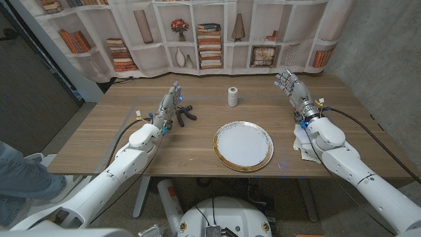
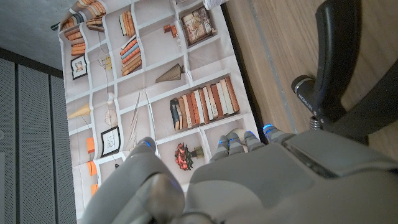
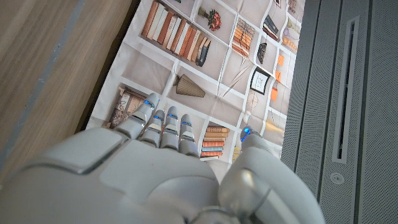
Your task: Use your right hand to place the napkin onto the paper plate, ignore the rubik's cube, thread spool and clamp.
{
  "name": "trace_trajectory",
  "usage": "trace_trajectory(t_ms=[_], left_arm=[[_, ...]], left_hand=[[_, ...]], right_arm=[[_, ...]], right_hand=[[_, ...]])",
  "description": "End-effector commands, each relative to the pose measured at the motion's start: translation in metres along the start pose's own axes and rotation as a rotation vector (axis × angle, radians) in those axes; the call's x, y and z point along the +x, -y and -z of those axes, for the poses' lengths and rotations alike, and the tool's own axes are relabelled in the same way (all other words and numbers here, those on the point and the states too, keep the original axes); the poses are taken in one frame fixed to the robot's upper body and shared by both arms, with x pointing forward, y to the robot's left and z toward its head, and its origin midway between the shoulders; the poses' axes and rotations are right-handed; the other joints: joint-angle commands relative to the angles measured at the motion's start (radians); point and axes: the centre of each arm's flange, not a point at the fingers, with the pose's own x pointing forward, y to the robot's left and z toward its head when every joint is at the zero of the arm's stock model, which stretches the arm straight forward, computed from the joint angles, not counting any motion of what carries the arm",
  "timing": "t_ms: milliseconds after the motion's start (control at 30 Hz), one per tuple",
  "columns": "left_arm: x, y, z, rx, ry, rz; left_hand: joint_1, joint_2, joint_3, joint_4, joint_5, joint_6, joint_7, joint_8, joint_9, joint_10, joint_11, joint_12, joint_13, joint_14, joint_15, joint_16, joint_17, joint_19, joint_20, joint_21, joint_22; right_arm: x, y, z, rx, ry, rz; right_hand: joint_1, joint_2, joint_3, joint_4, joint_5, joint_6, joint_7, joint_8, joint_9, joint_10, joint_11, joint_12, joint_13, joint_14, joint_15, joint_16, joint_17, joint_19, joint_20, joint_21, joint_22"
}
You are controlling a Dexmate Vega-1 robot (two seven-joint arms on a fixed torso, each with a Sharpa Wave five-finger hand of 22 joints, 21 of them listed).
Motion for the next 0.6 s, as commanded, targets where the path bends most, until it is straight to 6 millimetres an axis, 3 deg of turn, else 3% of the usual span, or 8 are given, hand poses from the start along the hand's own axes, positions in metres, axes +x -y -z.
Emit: trace_trajectory(t_ms=[33,600], left_arm=[[-0.002,0.001,0.001,0.005,-0.011,-0.002],[-0.004,0.000,0.006,0.000,-0.020,-0.005]], left_hand=[[0.006,0.003,-0.001,-0.002,0.007,0.005,-0.002,0.004,0.004,0.006,0.002,0.005,0.005,-0.001,-0.002,0.004,0.002,-0.011,0.010,0.001,0.003],[0.010,0.007,-0.003,-0.003,0.008,0.010,-0.002,0.004,0.004,0.009,0.004,0.004,0.005,0.002,-0.004,0.003,0.002,-0.011,0.014,0.001,0.003]], right_arm=[[0.000,0.002,-0.009,-0.015,0.019,-0.009],[-0.001,0.006,-0.025,-0.042,0.051,0.000]], right_hand=[[0.010,0.004,0.003,-0.004,0.000,0.010,-0.004,0.005,0.006,0.012,-0.004,0.003,0.004,0.010,0.004,0.001,0.003,0.012,-0.016,-0.004,0.004],[0.011,0.007,0.002,-0.006,-0.001,0.013,-0.003,0.004,0.006,0.015,-0.002,0.002,0.004,0.014,0.003,0.001,0.004,0.018,-0.014,-0.010,0.004]])
